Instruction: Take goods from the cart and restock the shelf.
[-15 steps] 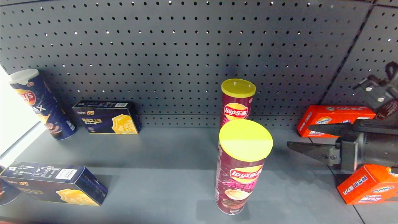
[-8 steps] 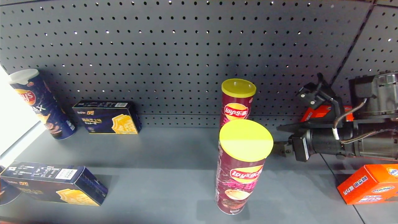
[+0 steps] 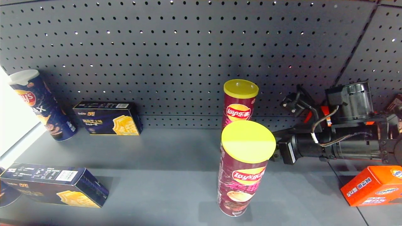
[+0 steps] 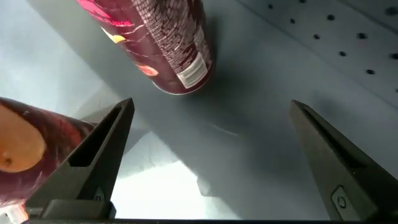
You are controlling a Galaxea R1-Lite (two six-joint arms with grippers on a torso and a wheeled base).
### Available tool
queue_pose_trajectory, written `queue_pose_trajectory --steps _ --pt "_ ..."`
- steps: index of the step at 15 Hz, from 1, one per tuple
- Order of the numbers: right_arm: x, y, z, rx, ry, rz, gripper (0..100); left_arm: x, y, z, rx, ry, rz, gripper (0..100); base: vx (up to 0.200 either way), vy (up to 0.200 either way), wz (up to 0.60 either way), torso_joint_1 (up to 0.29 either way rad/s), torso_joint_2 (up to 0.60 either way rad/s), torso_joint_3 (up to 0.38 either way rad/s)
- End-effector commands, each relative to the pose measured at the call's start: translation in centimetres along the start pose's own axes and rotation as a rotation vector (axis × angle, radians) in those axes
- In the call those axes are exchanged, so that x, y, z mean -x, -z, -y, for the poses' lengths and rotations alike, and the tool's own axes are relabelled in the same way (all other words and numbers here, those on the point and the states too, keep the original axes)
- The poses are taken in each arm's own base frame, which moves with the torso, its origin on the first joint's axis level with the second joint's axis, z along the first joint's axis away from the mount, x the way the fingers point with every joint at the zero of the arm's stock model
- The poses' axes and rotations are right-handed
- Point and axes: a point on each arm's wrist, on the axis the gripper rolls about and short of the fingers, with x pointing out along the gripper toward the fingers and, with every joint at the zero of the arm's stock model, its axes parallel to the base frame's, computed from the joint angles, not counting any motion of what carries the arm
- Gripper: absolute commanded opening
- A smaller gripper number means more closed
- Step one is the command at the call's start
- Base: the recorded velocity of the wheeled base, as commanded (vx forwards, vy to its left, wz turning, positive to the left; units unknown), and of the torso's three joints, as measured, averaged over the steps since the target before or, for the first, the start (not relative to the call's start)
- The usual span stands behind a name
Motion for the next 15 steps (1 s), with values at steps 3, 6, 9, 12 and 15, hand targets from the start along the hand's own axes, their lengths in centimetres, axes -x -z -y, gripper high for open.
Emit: queue_pose_trajectory --steps 3,6,9,12,15 --pt "-1.8 -0.3 0.4 -0.001 0.001 -0.007 100 0.0 0.0 0.0 0.000 -0.001 -0.003 100 0.000 0.000 0.00 0.000 0.00 0.000" --pt "-2.4 -0.5 0.7 -0.001 0.004 -0.007 100 0.0 0.0 0.0 0.002 -0.001 -0.003 100 0.000 0.000 0.00 0.000 0.00 0.000" --pt "-2.6 -0.4 1.0 -0.005 0.021 -0.010 100 0.0 0.0 0.0 0.002 -0.001 -0.003 100 0.000 0.000 0.00 0.000 0.00 0.000" --pt "-2.8 -0.4 1.1 -0.007 0.025 -0.012 100 0.0 0.0 0.0 0.002 -0.001 -0.003 100 0.000 0.000 0.00 0.000 0.00 0.000" --pt "-3.2 -0.6 1.2 -0.005 0.028 -0.003 100 0.0 0.0 0.0 0.002 -0.001 -0.003 100 0.000 0.000 0.00 0.000 0.00 0.000"
